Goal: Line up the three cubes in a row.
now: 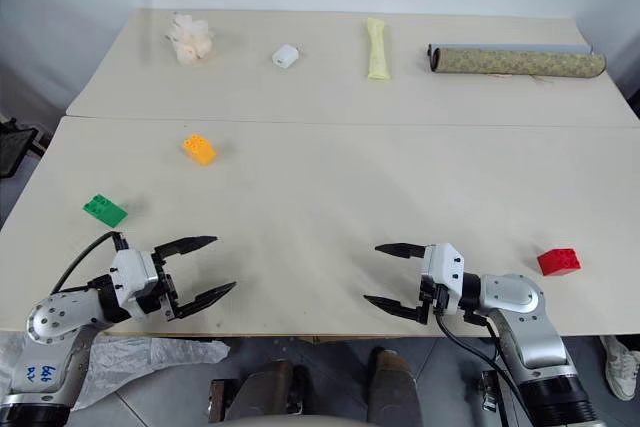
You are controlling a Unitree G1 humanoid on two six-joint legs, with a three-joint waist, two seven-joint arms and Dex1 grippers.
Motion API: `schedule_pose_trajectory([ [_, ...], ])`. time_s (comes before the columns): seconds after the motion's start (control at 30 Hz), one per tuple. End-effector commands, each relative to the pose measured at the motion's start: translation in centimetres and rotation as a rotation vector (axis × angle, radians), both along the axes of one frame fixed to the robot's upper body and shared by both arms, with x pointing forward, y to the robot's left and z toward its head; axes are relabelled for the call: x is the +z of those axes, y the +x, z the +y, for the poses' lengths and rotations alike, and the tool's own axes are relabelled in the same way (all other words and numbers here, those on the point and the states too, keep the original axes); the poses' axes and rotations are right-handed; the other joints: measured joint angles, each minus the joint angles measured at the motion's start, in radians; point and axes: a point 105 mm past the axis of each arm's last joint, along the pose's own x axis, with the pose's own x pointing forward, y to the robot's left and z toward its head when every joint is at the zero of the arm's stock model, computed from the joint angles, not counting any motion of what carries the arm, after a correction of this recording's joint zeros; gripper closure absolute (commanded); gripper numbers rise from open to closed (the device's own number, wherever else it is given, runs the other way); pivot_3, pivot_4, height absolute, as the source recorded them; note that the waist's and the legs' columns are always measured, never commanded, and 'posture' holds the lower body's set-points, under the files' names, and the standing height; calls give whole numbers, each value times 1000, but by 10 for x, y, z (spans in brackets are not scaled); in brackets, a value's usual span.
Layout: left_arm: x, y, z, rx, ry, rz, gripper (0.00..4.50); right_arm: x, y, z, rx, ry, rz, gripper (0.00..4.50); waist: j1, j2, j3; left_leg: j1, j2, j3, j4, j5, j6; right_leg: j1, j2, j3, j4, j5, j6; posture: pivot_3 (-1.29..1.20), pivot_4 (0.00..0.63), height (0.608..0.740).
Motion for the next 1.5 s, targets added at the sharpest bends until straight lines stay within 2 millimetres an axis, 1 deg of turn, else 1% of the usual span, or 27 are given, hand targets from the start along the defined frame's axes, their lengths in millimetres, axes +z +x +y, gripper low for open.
schedule_pose_trajectory([
  [0.03, 3, -1, 5, 29, -14, 11, 32, 13, -1, 5, 14, 26, -51, 0, 0, 0, 0, 0, 0, 0, 0, 0, 0, 0, 0, 0, 0, 0, 0, 0, 150, 740],
  [0.07, 4, -1, 7, 36, -15, 15, 32, 13, -1, 6, 15, 28, -52, 0, 0, 0, 0, 0, 0, 0, 0, 0, 0, 0, 0, 0, 0, 0, 0, 0, 150, 740],
  [0.13, 12, 1, 7, 53, -80, 23, 32, 17, 0, 8, 6, 47, -58, 0, 1, 0, 0, 0, 0, 0, 0, 0, 0, 0, 0, 0, 0, 0, 0, 0, 150, 740],
  [0.23, 25, 9, 9, 63, -117, 58, 32, 26, 0, 8, -20, 82, -80, 0, 5, 0, 0, 0, 0, -1, 0, 0, 0, 0, 0, 1, 0, 0, 0, 0, 150, 740],
  [0.3, 39, 13, 5, 36, -170, 38, 32, 38, 0, 3, -57, 125, -82, 0, 5, 0, 0, 0, 0, -2, 0, 0, 0, 0, 0, 1, 0, 0, 0, 0, 150, 740],
  [0.37, 49, 16, -11, -58, -164, 21, 32, 59, 2, -12, -140, 174, -91, 0, 13, 0, 0, 0, 1, -2, 0, 0, 0, 0, -1, 1, 0, 0, 0, 0, 150, 740],
  [0.4, 51, 16, -16, -89, -153, 22, 32, 66, 1, -17, -166, 184, -97, 0, 20, 0, 0, 0, 0, -2, 1, 0, 0, 0, -1, 1, 0, 0, 0, 0, 150, 740],
  [0.47, 52, 17, -32, -173, -139, 30, 32, 80, -1, -37, -259, 192, -128, 0, 25, 0, 0, 0, -1, -1, 1, -1, 1, 0, -1, 2, 0, 0, 0, 0, 150, 740],
  [0.53, 51, 17, -53, -284, -139, 64, 32, 93, -10, -67, -376, 172, -146, 0, 36, 1, 0, 0, -1, 0, 1, -1, 1, 0, 0, 1, 0, 0, 0, 0, 150, 740],
  [0.57, 51, 16, -58, -317, -139, 81, 32, 96, -15, -75, -409, 164, -146, 0, 39, 1, 0, -2, -2, 1, 1, -1, 1, 0, 0, 0, 0, 0, 0, 0, 150, 740],
  [0.63, 47, 14, -73, -409, -114, 105, 32, 104, -26, -101, -542, 161, -154, 0, 42, 0, 0, -2, -1, 3, 2, -1, 0, 0, 1, 0, -1, 0, 0, 0, 150, 740],
  [0.67, 46, 16, -81, -438, -135, 121, 32, 106, -34, -118, -636, 164, -164, 0, 43, 0, 0, -3, -1, 4, 2, -1, 0, 0, 1, 0, -2, 0, 0, 0, 150, 740],
  [0.73, 45, 20, -93, -475, -177, 156, 32, 105, -53, -147, -798, 165, -166, 0, 50, 1, -1, -2, -1, 5, 2, -1, 0, 0, 1, 0, -1, 0, 0, 0, 150, 740],
  [0.8, 40, 20, -100, -506, -160, 156, 32, 100, -74, -172, -928, 130, -160, 0, 51, 1, -1, -2, -1, 5, 2, -1, 0, 1, 2, 0, -1, 0, 0, 0, 150, 740],
  [0.83, 37, 19, -104, -524, -149, 163, 32, 96, -85, -184, -994, 119, -149, 0, 51, 1, -1, -2, -1, 6, 2, -1, 0, 1, 2, 1, -2, 0, 0, 0, 150, 740],
  [0.9, 34, 19, -111, -545, -150, 171, 32, 83, -112, -214, -1143, 82, -102, 0, 47, 1, -1, -1, -1, 7, 1, -2, 0, 1, 2, 2, -2, 0, 0, 0, 150, 740],
  [0.97, 33, 17, -115, -564, -148, 183, 32, 72, -133, -231, -1234, 73, -44, 0, 44, 1, -1, 0, 0, 8, 1, -2, 1, 1, 2, 3, -2, 0, 0, 0, 150, 740],
  [1.03, 31, 15, -116, -575, -138, 190, 32, 66, -144, -240, -1280, 83, -6, 0, 36, 1, -1, 1, 0, 9, 0, -2, 1, 1, 3, 5, -2, 0, 0, 0, 150, 740],
  [1.1, 29, 14, -119, -599, -122, 191, 32, 52, -155, -250, -1308, 38, 56, 0, 27, 1, -1, 4, 1, 8, -2, -2, 1, 1, 3, 9, -1, 0, 0, 0, 150, 740],
  [1.13, 29, 14, -120, -602, -121, 190, 32, 49, -154, -251, -1289, 19, 90, 0, 23, 2, -1, 6, 1, 8, -2, -2, 1, 1, 3, 11, -1, 0, 0, 0, 150, 740],
  [1.17, 30, 15, -121, -603, -122, 190, 32, 49, -147, -252, -1272, 13, 122, 0, 21, 3, -2, 7, 1, 8, -3, -2, 1, 1, 3, 13, -1, 0, 0, 0, 150, 740],
  [1.23, 33, 19, -122, -583, -140, 167, 32, 59, -127, -251, -1228, 31, 148, 0, 10, 4, -3, 8, 1, 12, -3, -3, 3, 0, 4, 17, 0, 0, 1, 0, 150, 740],
  [1.3, 37, 19, -124, -577, -167, 155, 32, 60, -116, -252, -1209, -2, 232, 0, 0, 5, -3, 8, 2, 16, -3, -4, 4, 1, 3, 22, -1, 1, 2, 0, 150, 740],
  [1.37, 40, 15, -125, -595, -193, 182, 32, 63, -105, -249, -1177, -19, 286, 0, 3, 5, -3, 9, 2, 16, -3, -4, 4, 0, 2, 22, -1, 1, 2, 0, 150, 740],
  [1.43, 37, 9, -126, -620, -174, 192, 32, 67, -89, -251, -1187, -19, 340, 0, 6, 5, -3, 9, 2, 15, -3, -4, 4, -1, 4, 21, 0, 1, 2, 0, 150, 740],
  [1.5, 35, 7, -127, -620, -169, 192, 32, 67, -78, -253, -1183, -38, 386, 0, 10, 5, -3, 8, 2, 15, -3, -4, 4, -2, 4, 21, -1, 1, 2, 0, 150, 740],
])
